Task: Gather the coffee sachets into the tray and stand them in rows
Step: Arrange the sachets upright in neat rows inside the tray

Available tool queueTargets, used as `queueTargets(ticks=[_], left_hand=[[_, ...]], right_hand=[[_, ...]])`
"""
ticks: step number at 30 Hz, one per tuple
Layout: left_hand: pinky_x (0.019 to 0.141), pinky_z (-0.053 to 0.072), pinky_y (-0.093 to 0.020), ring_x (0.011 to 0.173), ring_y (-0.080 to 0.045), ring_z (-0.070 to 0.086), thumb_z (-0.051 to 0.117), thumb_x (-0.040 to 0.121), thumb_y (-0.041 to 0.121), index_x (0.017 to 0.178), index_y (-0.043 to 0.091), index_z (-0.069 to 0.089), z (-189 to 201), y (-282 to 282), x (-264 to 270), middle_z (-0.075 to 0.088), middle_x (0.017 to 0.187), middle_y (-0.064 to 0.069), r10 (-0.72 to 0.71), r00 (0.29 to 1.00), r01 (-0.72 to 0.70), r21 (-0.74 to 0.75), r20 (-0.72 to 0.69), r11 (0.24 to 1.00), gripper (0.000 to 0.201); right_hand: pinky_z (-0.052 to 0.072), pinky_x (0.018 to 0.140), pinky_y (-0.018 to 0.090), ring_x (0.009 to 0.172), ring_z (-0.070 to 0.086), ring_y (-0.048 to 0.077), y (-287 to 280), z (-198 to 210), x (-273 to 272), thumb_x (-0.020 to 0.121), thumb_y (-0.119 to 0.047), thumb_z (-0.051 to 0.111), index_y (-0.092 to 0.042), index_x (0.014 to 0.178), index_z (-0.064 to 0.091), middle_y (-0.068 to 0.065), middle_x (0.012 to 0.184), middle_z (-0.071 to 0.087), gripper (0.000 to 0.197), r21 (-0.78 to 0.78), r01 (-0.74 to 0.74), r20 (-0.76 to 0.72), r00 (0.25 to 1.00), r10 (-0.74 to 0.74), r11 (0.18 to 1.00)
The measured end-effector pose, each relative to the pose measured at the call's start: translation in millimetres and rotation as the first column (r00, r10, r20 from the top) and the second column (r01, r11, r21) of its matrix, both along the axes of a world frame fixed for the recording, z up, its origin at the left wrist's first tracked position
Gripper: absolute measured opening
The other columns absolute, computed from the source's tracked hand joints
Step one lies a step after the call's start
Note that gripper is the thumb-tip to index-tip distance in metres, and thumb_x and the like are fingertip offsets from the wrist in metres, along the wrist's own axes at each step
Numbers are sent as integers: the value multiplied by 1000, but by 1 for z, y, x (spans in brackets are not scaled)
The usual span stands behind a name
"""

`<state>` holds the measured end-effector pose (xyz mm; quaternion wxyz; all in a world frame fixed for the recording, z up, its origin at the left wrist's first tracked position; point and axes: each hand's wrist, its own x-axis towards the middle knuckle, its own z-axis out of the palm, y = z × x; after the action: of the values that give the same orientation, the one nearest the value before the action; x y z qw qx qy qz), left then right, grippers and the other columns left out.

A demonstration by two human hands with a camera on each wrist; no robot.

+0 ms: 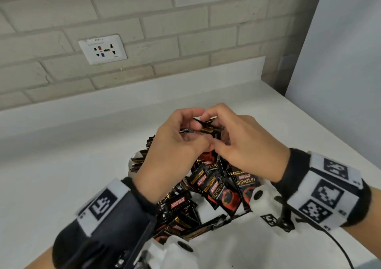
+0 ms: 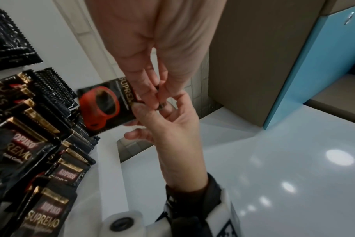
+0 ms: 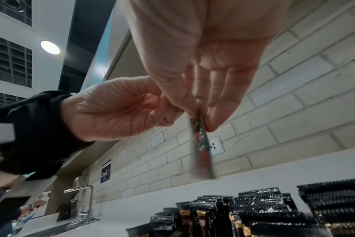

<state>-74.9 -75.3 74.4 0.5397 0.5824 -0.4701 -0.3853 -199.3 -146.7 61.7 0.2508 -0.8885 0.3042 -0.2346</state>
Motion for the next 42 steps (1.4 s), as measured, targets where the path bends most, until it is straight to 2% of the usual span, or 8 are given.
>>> queueTargets(ticks=[4, 8, 13, 17, 22, 27, 33, 42], left_hand=[[66, 49, -21, 67, -6, 54, 68, 81, 23, 92, 29, 50, -10, -1, 13, 53, 86, 7, -53, 951, 16, 125, 304, 992, 22], [69, 39, -19, 82, -4, 49, 61, 86, 39, 91, 28, 43, -29, -6, 26, 52, 98, 11, -269, 574, -22, 344, 773, 939, 22], [91, 38, -33, 100, -18, 50, 57, 87, 44, 98, 27, 39, -52, -24, 29, 58, 106, 4, -458, 389, -85, 525, 800, 847, 27], [96, 30, -35, 107, -21, 49, 59, 82, 52, 104, 22, 40, -65, -33, 23, 57, 108, 2, -526, 234, -128, 562, 818, 817, 42], [98, 28, -36, 105, -19, 50, 66, 76, 52, 95, 22, 35, -75, -37, 19, 49, 94, 6, -548, 277, -138, 597, 789, 790, 48], [98, 27, -37, 104, -19, 50, 69, 74, 48, 95, 22, 35, -85, -37, 19, 58, 106, 2, -542, 272, -120, 587, 795, 801, 47], [98, 27, -36, 109, -24, 49, 69, 76, 37, 103, 16, 39, -86, -39, 10, 57, 107, -3, -517, 235, -155, 557, 823, 816, 46], [96, 26, -34, 89, -18, 53, 71, 77, 26, 95, 21, 35, -81, -41, 21, 49, 83, 8, -445, 488, -95, 552, 751, 828, 42]], right_hand=[[46, 54, 14, 56, 56, -2, -23, 2, -12, 87, -8, 54, -28, 120, 47, -5, 86, 61, 39, 32, 29, -117, 993, -25, 999], [38, 59, 10, 65, 53, -7, -41, 0, -21, 89, -16, 55, -31, 91, 56, -19, 76, 55, 16, 141, -96, -378, 915, 143, 985], [40, 69, 12, 72, 50, -3, -38, -22, -8, 91, -22, 55, -20, 107, 63, -16, 84, 57, 18, 191, -254, -664, 678, 316, 948], [46, 87, 31, 93, 55, 11, -36, -38, 7, 87, -29, 61, -21, 108, 64, -4, 102, 62, 23, 90, -292, -755, 604, 256, 952], [48, 86, 36, 89, 57, 13, -35, -43, 18, 84, -33, 63, -25, 99, 65, -5, 94, 65, 17, 64, -279, -742, 628, 232, 958], [44, 92, 39, 78, 51, 12, -38, -44, 24, 82, -37, 65, -24, 90, 59, -12, 69, 50, 16, 29, -301, -760, 613, 216, 953], [42, 93, 39, 75, 49, 12, -35, -45, 25, 81, -37, 66, -27, 80, 51, -10, 76, 52, 18, -40, -347, -760, 619, 197, 937], [40, 91, 37, 102, 43, 16, -40, -44, 24, 79, -38, 68, -19, 94, 63, -3, 111, 51, 26, -83, -364, -730, 656, 192, 928]])
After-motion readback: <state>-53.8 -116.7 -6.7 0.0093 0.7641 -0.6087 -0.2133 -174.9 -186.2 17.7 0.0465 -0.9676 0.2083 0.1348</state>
